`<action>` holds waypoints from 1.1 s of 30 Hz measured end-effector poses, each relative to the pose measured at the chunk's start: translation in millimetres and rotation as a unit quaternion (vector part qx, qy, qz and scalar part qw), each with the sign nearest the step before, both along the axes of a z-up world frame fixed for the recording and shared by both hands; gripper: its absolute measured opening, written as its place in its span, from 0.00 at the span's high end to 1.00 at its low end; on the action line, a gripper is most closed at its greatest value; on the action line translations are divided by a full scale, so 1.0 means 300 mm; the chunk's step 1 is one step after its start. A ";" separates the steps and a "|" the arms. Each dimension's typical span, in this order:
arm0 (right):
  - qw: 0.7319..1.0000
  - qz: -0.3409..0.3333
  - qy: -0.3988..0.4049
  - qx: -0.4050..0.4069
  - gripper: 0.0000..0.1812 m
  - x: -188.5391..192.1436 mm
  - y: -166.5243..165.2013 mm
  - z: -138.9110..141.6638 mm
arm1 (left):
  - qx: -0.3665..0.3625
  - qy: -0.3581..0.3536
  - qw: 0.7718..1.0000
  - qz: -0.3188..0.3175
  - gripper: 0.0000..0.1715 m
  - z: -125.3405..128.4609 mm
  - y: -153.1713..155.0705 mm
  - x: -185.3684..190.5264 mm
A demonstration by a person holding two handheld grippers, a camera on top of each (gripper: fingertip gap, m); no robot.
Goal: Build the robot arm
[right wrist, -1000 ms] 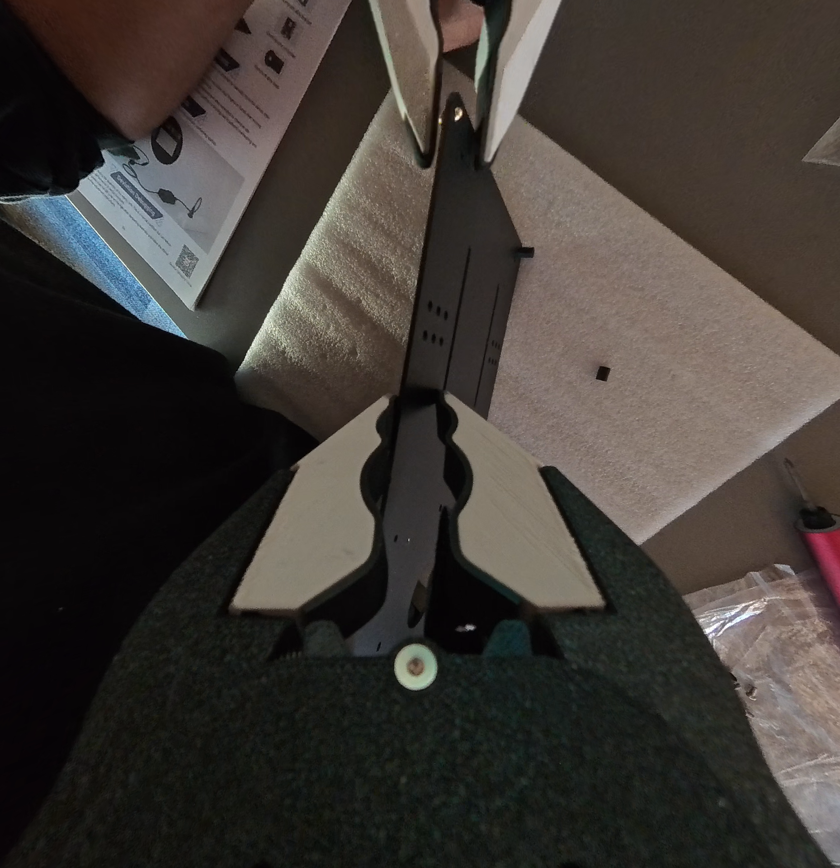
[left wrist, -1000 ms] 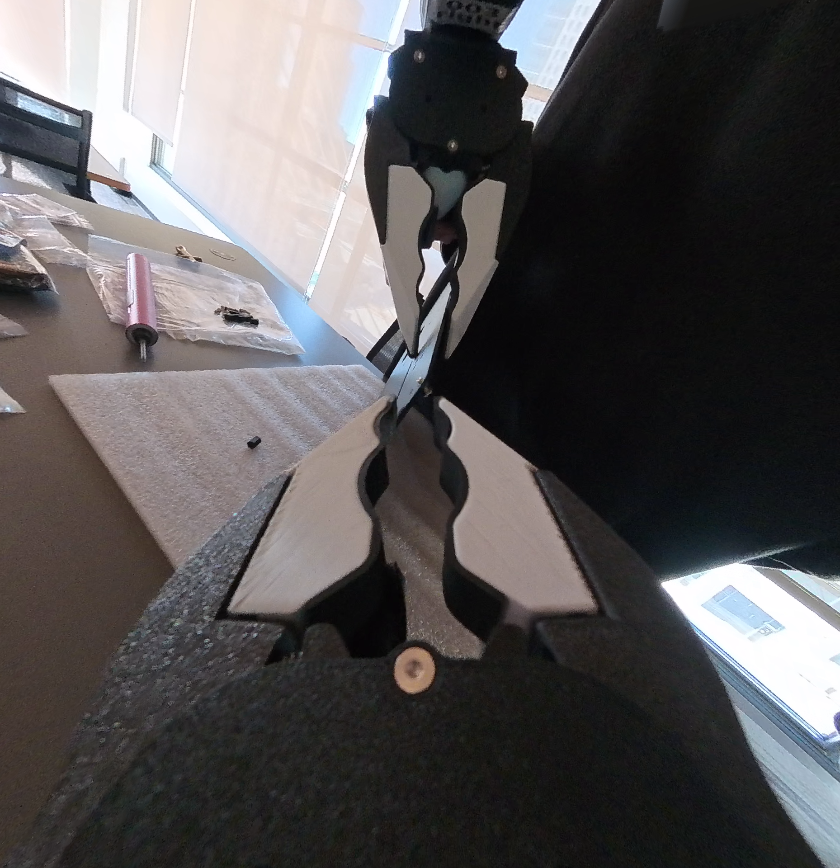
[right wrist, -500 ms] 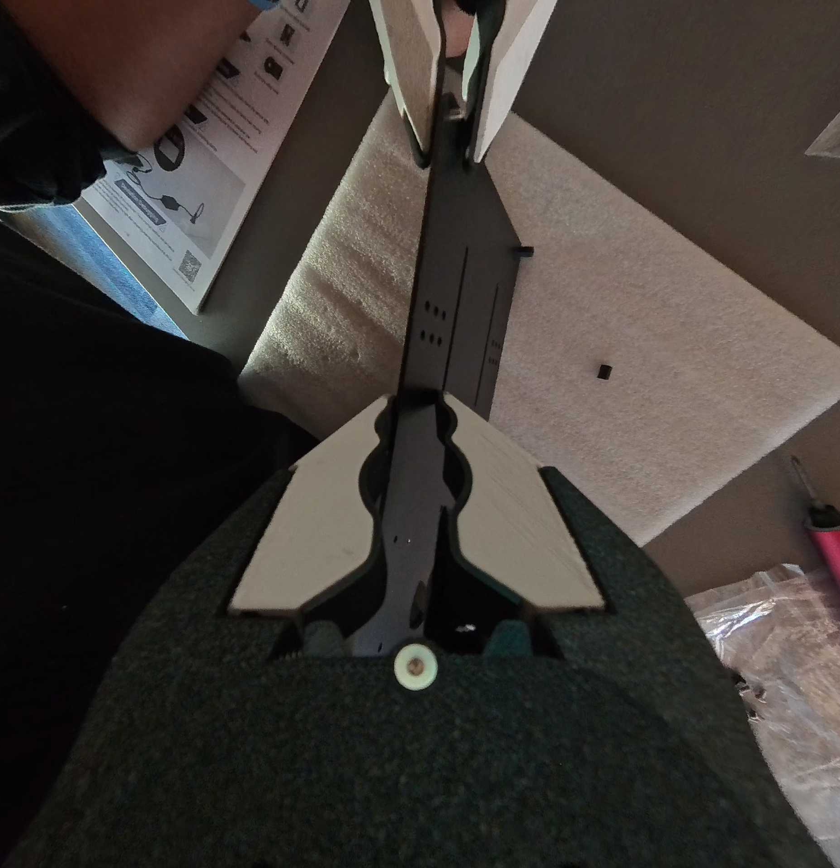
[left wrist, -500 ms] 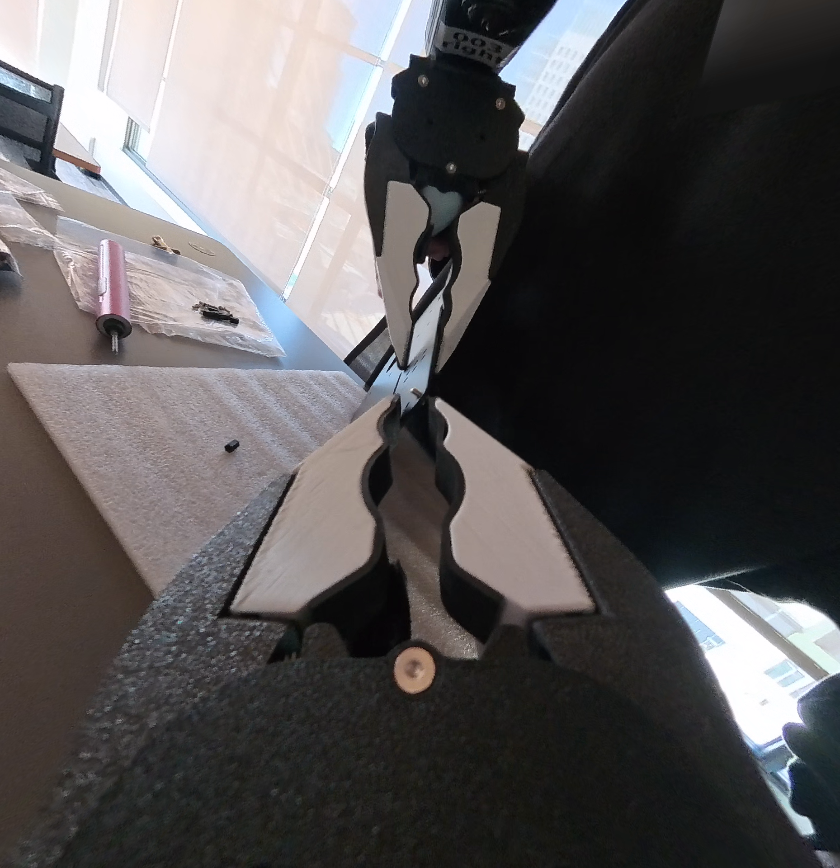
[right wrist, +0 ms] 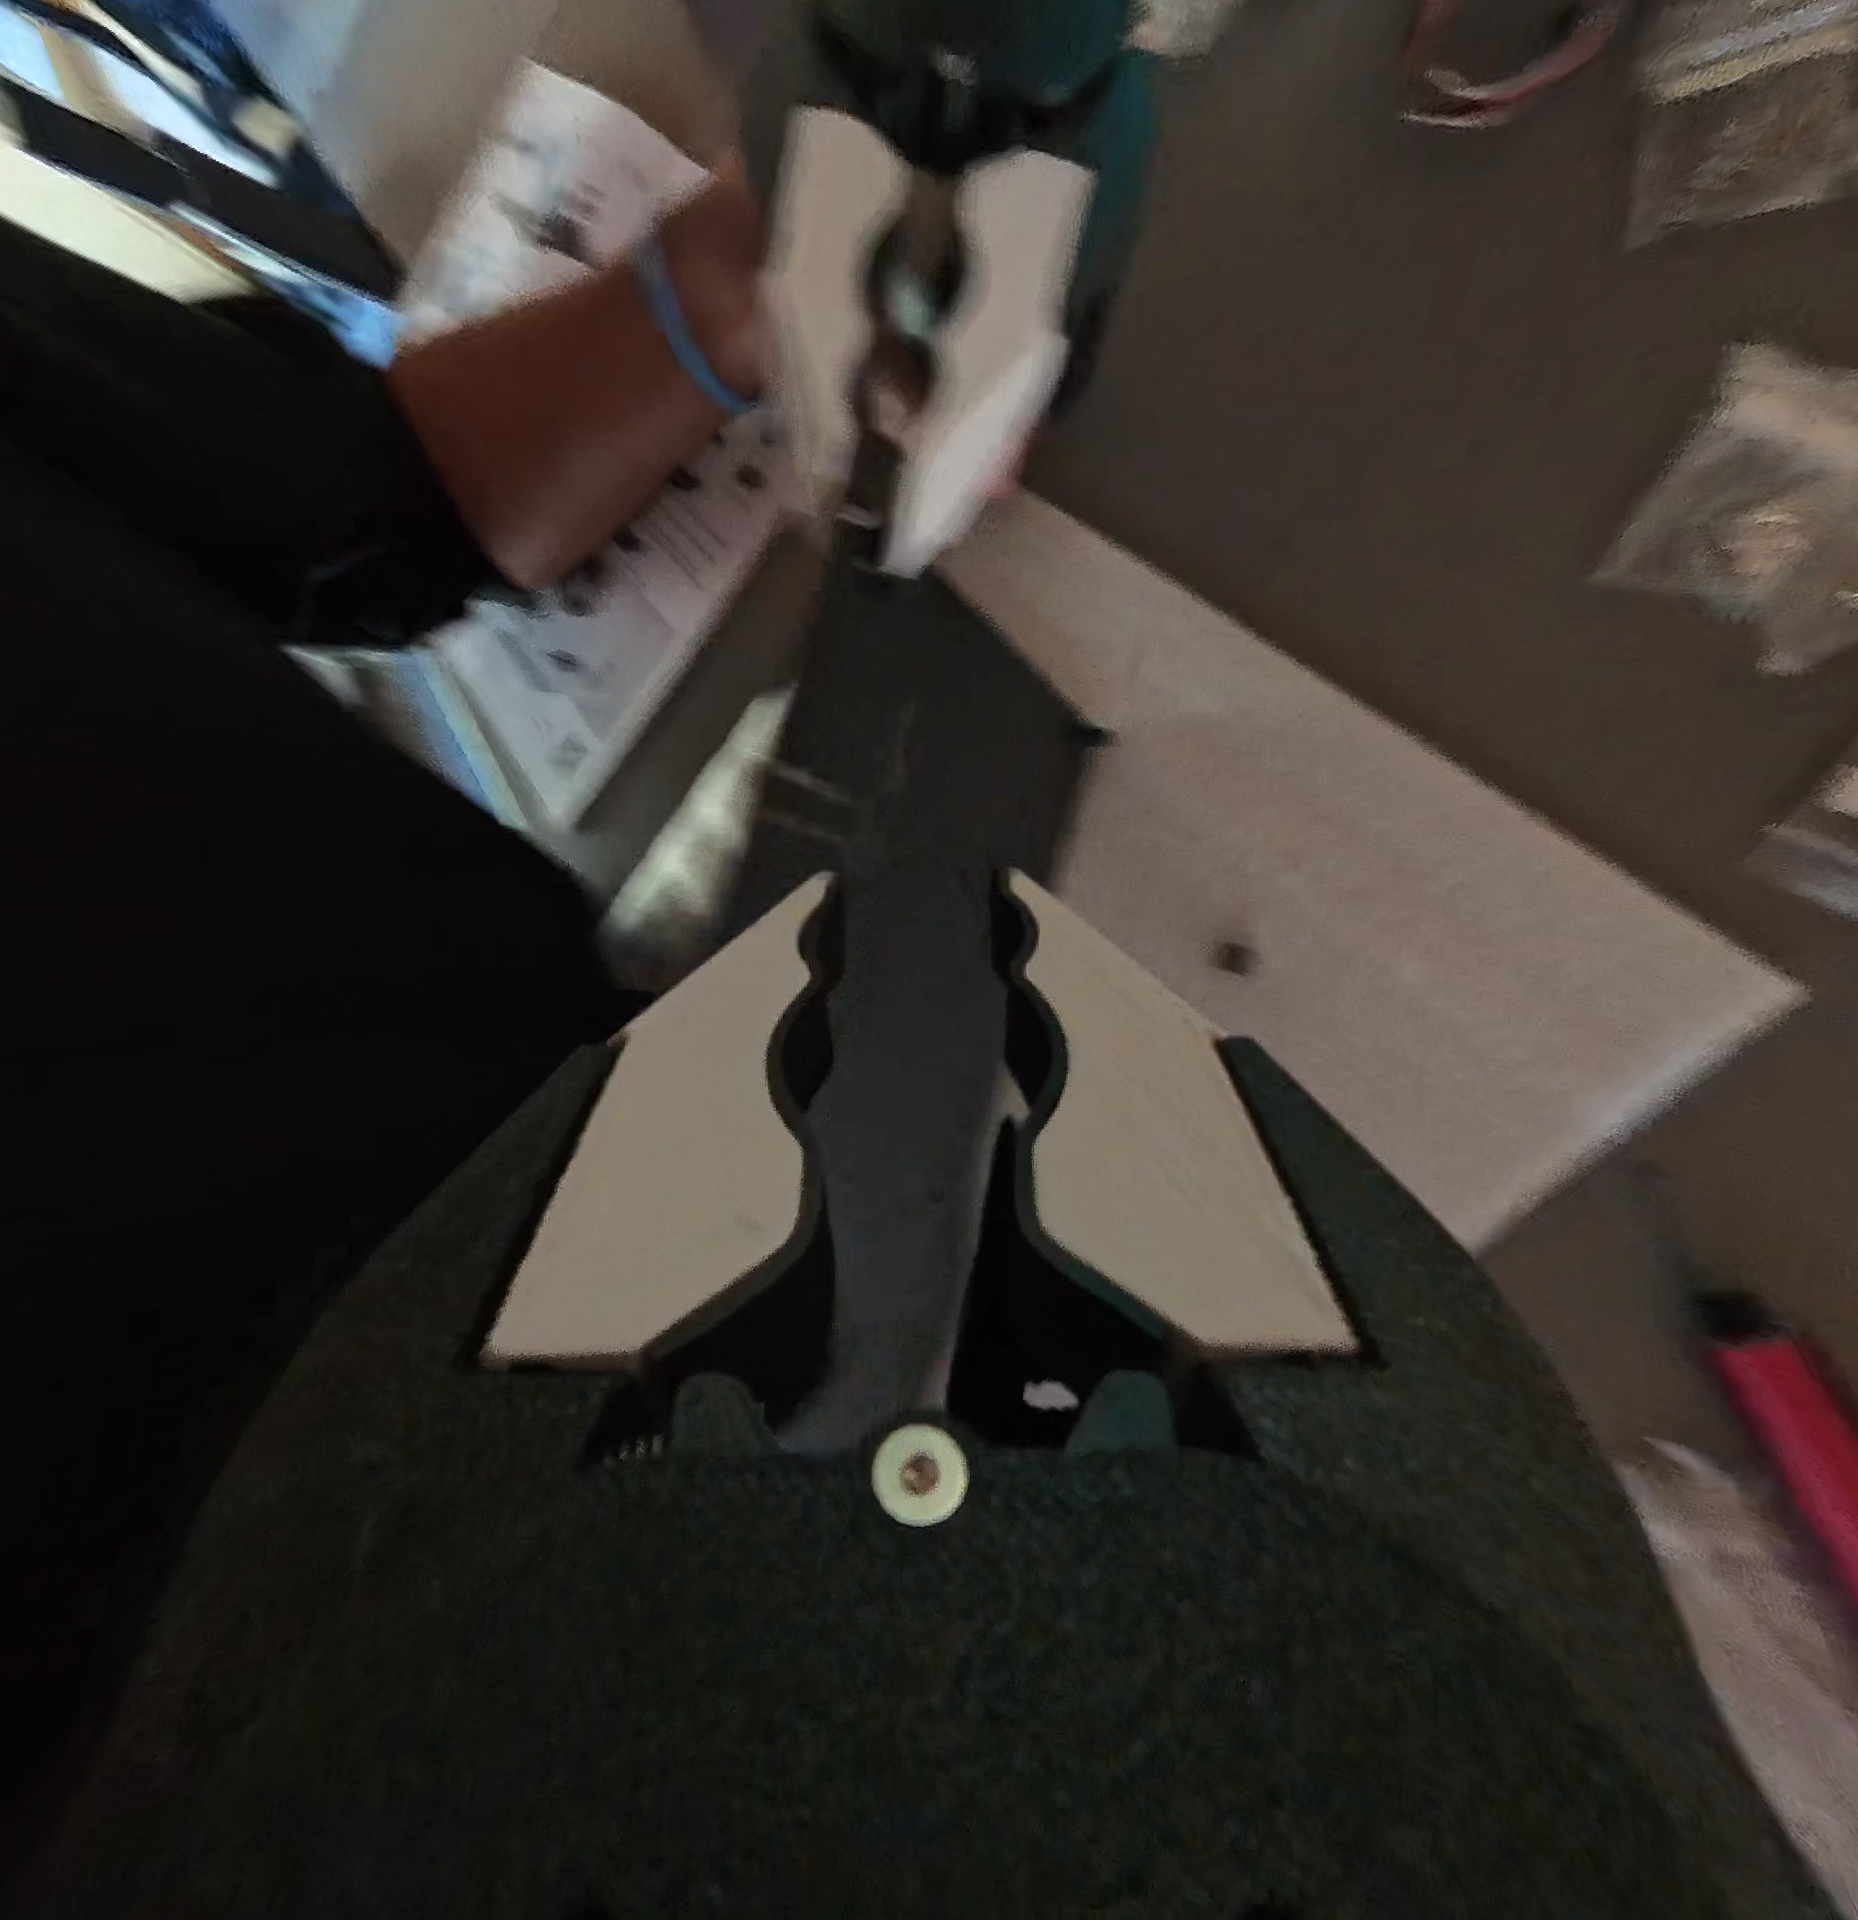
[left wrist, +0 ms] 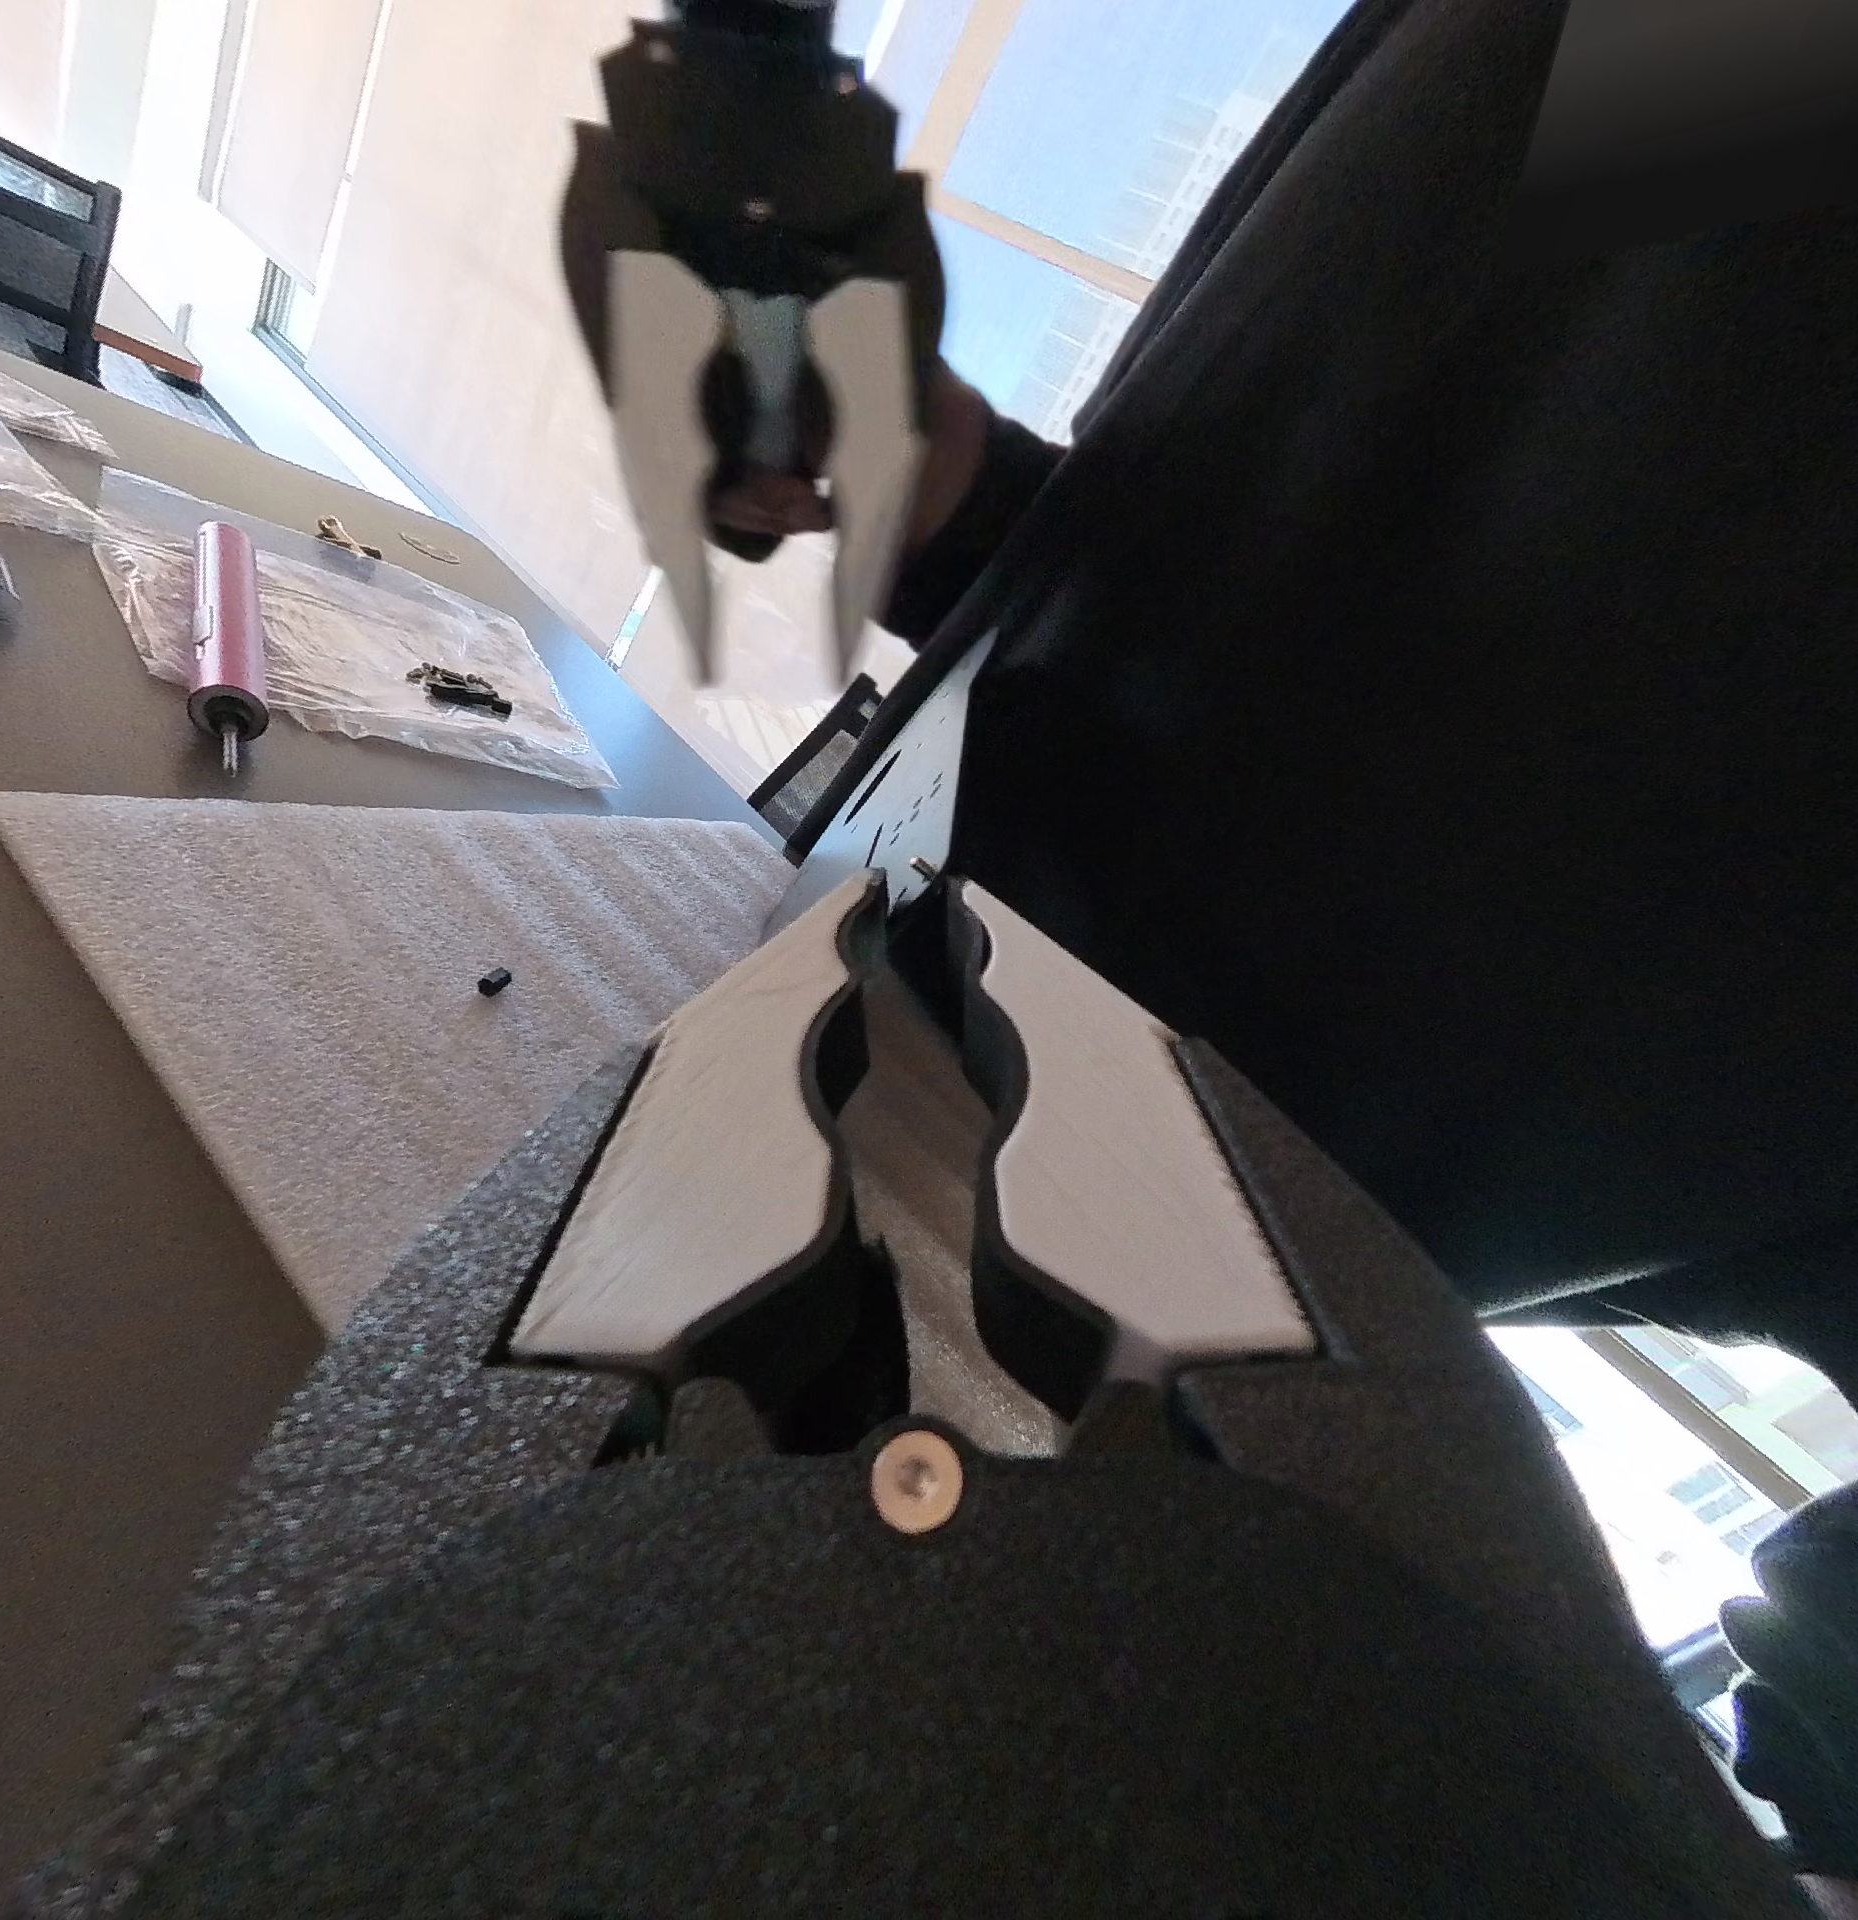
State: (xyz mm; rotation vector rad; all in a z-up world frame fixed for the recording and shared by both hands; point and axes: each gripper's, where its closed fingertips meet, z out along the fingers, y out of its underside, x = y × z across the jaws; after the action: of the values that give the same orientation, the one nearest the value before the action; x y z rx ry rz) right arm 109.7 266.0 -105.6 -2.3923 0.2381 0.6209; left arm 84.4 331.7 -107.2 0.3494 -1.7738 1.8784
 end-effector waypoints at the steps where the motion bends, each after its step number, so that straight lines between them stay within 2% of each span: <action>1: 0.999 0.004 -0.044 -0.024 0.85 0.059 -0.021 -0.061 | 0.001 -0.001 1.000 0.000 0.94 0.000 0.000 -0.002; 3: 0.990 0.025 -0.112 -0.081 0.89 0.143 -0.077 -0.222 | 0.002 -0.003 1.000 0.000 0.94 -0.001 0.001 -0.004; 5: 0.986 0.043 -0.115 -0.111 0.88 0.148 -0.090 -0.330 | 0.002 -0.003 1.000 0.000 0.94 -0.001 0.002 -0.006; 10: 0.976 0.060 -0.171 -0.119 0.92 0.125 -0.042 -0.392 | 0.003 -0.002 1.000 0.001 0.94 -0.001 0.001 -0.004; 14: 0.979 0.042 -0.167 -0.109 0.92 0.110 -0.023 -0.410 | 0.004 -0.004 1.000 -0.001 0.94 -0.002 0.002 -0.008; 16: 0.974 0.039 -0.195 -0.105 0.97 0.124 -0.018 -0.412 | 0.004 -0.003 1.000 -0.001 0.94 -0.002 0.002 -0.009; 19: 0.972 0.038 -0.208 -0.103 0.97 0.135 -0.017 -0.404 | 0.004 -0.002 1.000 -0.003 0.94 -0.002 0.002 -0.011; 21: 0.978 0.036 -0.195 -0.067 0.97 0.128 0.010 -0.350 | 0.003 -0.001 1.000 -0.005 0.94 -0.002 0.002 -0.013; 23: 0.979 0.064 -0.190 0.027 0.97 0.086 0.075 -0.224 | 0.002 0.001 1.000 -0.006 0.94 -0.002 0.002 -0.014; 24: 0.971 0.094 -0.204 0.078 0.97 0.057 0.107 -0.154 | 0.002 0.002 1.000 -0.008 0.94 -0.003 0.003 -0.015; 26: 0.936 0.159 -0.276 0.148 0.97 0.024 0.167 -0.056 | 0.000 0.003 1.000 -0.010 0.94 -0.003 0.004 -0.017; 29: 0.883 0.258 -0.347 0.184 0.97 -0.002 0.226 -0.006 | -0.002 0.006 1.000 -0.011 0.94 -0.003 0.003 -0.016; 32: 0.813 0.352 -0.396 0.242 0.97 -0.038 0.259 0.025 | -0.002 0.006 1.000 -0.010 0.94 -0.002 0.003 -0.015; 33: 0.807 0.372 -0.399 0.226 0.97 -0.035 0.258 0.012 | -0.003 0.006 1.000 -0.010 0.94 -0.003 0.003 -0.015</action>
State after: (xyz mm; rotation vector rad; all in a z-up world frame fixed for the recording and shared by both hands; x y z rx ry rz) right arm 99.1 343.5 -101.9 -1.9860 -1.1274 -0.0813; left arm 79.8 332.6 -108.0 0.3389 -1.7573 1.8626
